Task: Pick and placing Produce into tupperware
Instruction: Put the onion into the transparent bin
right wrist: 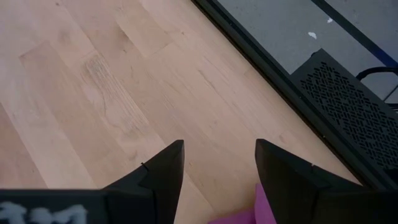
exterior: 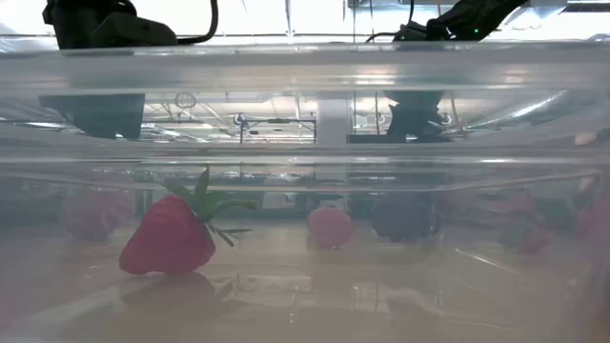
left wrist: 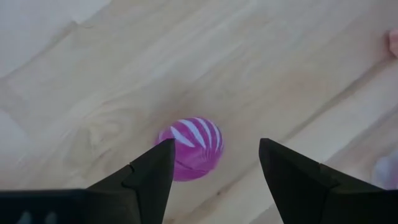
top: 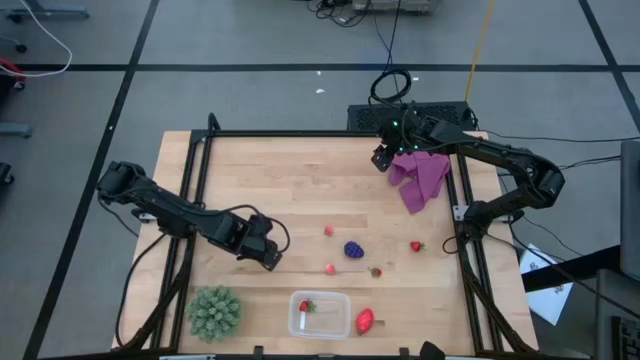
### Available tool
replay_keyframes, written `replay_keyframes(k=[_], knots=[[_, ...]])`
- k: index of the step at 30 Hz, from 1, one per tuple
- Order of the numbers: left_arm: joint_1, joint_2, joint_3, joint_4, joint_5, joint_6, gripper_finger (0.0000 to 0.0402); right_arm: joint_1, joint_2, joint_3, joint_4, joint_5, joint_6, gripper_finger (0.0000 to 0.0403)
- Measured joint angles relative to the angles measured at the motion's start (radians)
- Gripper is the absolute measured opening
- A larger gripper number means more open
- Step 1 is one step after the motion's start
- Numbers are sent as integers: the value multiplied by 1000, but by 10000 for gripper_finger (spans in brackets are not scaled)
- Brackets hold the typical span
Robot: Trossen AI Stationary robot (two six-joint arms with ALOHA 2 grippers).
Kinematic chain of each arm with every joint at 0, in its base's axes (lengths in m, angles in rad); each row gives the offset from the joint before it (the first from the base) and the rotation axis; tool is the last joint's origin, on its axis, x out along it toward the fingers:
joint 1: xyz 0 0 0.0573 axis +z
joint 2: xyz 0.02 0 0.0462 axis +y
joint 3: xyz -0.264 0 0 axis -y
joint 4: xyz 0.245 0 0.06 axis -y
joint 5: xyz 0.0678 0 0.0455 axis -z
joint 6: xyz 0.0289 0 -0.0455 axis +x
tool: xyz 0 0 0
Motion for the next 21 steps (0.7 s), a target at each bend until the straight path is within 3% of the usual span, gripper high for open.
replay_keyframes(k=[7,21], knots=[[7,0,-52,3,9,-21,247,0,0,0,0,0,0,187],[12,1,-63,0,-4,-12,332,0,0,0,1,0,2,187]])
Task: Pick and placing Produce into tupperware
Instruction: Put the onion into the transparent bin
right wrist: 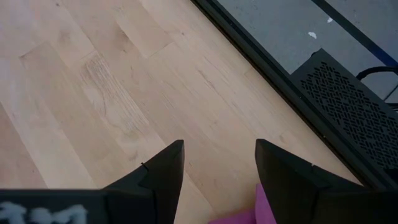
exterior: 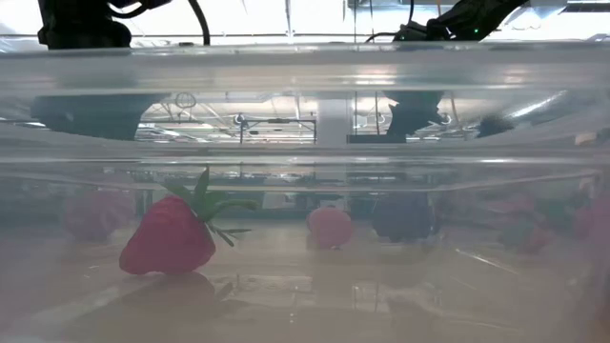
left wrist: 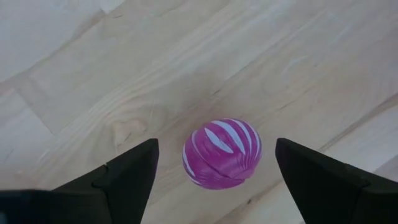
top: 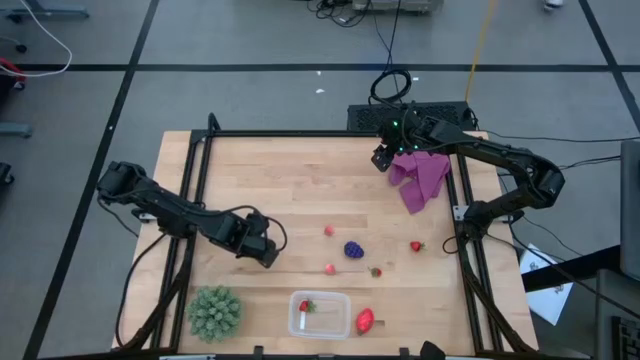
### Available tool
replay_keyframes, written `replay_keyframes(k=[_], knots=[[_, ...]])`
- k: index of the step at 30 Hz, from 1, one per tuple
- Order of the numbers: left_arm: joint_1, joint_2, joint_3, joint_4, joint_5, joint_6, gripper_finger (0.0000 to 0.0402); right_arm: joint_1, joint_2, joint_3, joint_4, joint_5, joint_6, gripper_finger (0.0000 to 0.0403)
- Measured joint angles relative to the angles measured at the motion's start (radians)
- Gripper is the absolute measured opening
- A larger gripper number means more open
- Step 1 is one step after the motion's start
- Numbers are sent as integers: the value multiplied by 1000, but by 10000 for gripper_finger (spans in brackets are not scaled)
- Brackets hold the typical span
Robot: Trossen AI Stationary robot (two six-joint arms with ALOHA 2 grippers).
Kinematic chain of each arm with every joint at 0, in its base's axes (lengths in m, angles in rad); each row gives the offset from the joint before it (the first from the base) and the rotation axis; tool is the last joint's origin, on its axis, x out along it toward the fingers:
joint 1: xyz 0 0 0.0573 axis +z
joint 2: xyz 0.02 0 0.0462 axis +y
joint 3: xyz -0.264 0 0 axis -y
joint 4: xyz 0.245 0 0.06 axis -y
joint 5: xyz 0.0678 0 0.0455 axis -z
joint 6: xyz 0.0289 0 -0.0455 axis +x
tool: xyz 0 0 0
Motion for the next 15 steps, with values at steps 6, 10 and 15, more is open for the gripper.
replay_keyframes(k=[6,10,15], knots=[[0,0,0,0,-15,-7,327,0,0,0,0,0,0,187],[0,0,0,2,-15,-13,325,0,0,0,0,0,0,187],[0,0,0,6,-19,-19,328,0,0,0,0,0,0,187]])
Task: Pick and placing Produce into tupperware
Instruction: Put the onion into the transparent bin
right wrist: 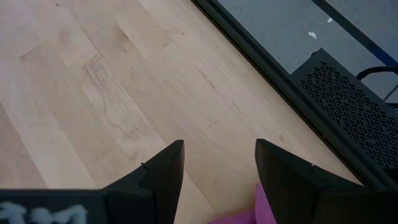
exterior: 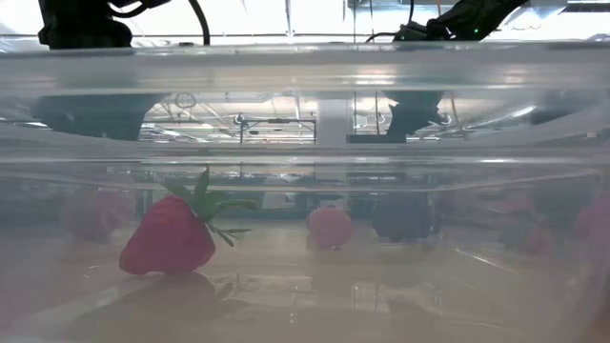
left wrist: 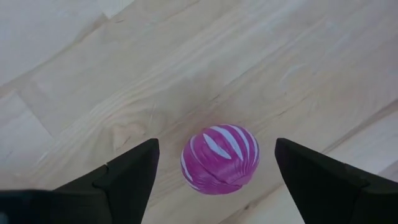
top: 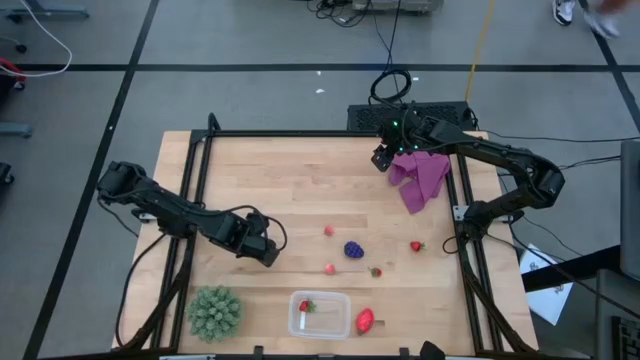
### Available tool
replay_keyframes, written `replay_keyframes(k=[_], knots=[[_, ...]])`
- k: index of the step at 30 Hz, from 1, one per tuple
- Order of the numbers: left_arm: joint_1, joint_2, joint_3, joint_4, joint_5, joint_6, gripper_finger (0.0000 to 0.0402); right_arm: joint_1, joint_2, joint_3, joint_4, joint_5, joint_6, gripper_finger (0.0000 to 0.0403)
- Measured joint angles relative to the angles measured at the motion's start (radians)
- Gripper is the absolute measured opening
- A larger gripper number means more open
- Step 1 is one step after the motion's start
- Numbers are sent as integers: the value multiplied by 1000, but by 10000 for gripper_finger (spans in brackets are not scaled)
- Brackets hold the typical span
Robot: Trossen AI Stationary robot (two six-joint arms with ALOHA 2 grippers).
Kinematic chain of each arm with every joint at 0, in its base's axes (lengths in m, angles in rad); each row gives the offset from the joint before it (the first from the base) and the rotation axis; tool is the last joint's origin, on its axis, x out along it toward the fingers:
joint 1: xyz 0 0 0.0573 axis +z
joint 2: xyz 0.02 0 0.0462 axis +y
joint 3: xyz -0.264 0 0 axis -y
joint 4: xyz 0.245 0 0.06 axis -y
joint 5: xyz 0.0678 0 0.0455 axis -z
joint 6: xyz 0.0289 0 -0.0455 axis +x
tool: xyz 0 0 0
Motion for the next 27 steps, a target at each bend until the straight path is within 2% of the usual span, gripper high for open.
replay_keyframes(k=[4,10,27], knots=[[-2,0,-3,10,-1,-14,330,0,0,0,0,0,0,187],[-2,0,-87,155,24,-15,333,0,0,0,0,0,0,187],[-2,0,-124,178,48,-18,333,0,0,0,0,0,1,187]])
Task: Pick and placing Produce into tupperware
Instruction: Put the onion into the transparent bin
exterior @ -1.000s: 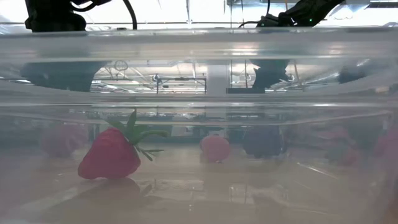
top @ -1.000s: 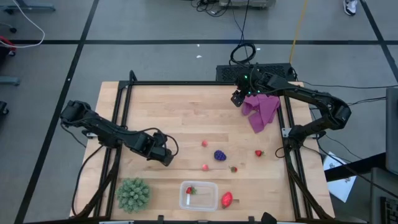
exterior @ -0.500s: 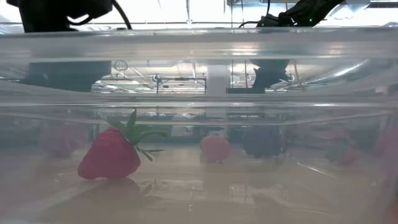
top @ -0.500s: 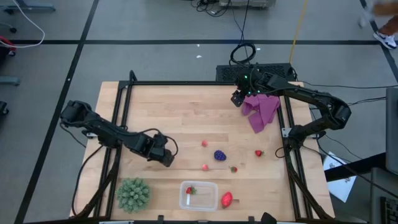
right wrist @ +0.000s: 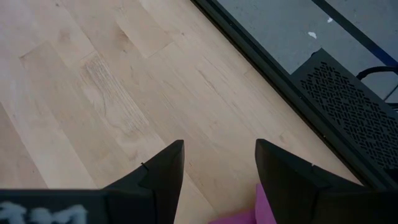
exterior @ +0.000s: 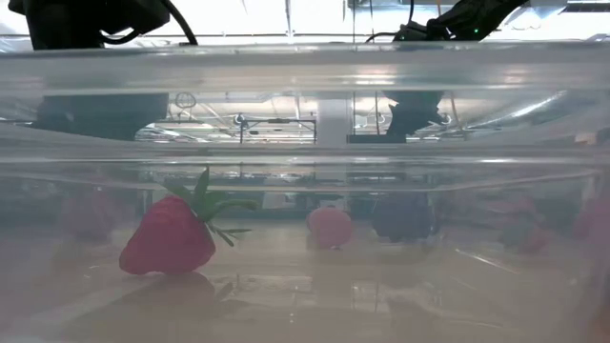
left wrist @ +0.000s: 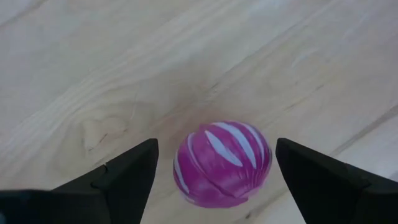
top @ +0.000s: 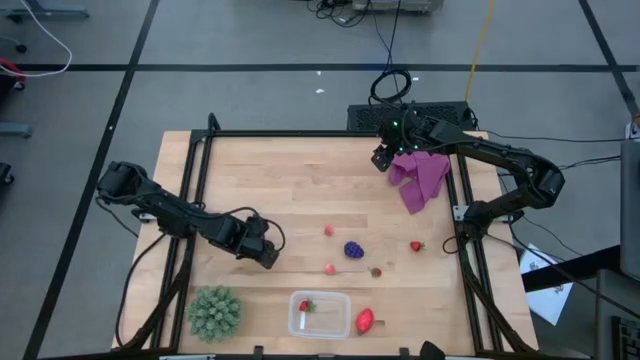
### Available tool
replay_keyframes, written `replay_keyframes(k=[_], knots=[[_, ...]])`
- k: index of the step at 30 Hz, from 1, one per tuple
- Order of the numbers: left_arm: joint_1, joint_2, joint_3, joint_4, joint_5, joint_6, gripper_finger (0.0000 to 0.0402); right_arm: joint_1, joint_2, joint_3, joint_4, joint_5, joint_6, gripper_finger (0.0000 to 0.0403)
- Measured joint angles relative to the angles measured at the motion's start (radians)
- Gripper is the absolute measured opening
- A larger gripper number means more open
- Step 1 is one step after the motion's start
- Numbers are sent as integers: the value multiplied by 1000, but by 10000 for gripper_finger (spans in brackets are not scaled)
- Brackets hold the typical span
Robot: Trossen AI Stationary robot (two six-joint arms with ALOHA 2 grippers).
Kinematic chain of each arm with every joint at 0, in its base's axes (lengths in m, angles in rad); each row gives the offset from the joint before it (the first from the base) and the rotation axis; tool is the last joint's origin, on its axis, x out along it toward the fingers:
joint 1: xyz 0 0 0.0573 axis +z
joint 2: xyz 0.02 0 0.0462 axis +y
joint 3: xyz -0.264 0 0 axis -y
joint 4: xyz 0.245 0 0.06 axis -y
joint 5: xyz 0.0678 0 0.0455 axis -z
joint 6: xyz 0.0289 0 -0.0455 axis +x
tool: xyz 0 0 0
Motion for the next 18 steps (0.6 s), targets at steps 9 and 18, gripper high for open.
replay_keyframes(k=[9,18], knots=[[-21,39,-1,3,3,-15,333,0,0,0,0,0,0,187],[-13,126,6,44,31,10,333,0,0,0,0,0,7,187]])
